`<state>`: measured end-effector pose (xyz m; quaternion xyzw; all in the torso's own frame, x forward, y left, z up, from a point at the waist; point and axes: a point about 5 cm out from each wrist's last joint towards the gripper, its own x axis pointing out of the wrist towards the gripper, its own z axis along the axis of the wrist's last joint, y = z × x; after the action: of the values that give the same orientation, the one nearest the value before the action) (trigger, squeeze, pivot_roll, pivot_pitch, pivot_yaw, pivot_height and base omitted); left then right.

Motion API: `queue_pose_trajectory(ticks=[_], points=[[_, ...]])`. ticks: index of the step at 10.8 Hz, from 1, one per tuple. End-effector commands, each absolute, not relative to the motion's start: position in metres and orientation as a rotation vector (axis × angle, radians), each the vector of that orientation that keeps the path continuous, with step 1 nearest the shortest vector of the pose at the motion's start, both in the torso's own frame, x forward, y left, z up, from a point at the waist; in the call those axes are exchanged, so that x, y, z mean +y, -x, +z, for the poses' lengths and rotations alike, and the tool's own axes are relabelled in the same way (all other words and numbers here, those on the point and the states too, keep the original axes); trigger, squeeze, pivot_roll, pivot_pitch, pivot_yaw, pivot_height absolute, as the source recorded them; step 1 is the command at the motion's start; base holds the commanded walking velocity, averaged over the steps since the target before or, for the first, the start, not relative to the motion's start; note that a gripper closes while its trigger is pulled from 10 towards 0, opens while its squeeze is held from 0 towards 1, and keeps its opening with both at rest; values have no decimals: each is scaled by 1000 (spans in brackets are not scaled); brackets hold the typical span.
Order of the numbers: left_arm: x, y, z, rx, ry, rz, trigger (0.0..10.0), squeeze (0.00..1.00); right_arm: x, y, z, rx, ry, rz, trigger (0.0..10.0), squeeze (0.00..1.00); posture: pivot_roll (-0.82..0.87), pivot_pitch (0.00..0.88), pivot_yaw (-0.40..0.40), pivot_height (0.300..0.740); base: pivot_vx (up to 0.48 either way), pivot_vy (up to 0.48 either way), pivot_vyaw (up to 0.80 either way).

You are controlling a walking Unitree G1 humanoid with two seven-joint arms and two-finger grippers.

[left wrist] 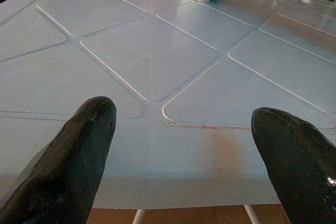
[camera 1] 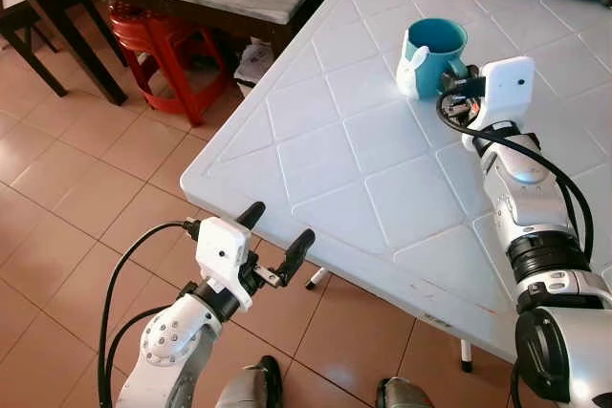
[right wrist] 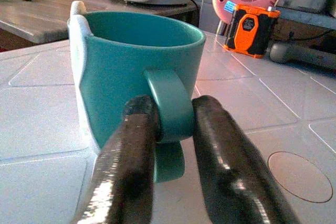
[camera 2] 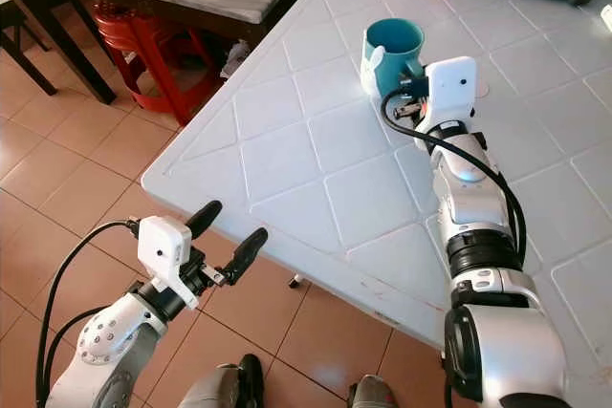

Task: Setting the table

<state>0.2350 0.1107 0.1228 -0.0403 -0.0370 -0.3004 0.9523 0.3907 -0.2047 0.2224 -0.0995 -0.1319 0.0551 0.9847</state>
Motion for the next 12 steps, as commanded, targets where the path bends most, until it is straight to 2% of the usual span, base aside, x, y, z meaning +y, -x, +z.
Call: queue_pose_trajectory(ticks=[1,6,12], points=[[115,-235,120,-68,71,-590,10000,0,-206,-392,223,-261,192,108,0,0,8,251,88,740,0,0,0],[111,-247,127,-122,88,-593,10000,0,-208,-384,229,-336,155,53,0,0,-8,194,78,740,0,0,0],[100,-274,134,-185,162,-700,10000,0,-224,-334,201,-317,79,-65,118,0,-110,54,116,740,0,0,0]])
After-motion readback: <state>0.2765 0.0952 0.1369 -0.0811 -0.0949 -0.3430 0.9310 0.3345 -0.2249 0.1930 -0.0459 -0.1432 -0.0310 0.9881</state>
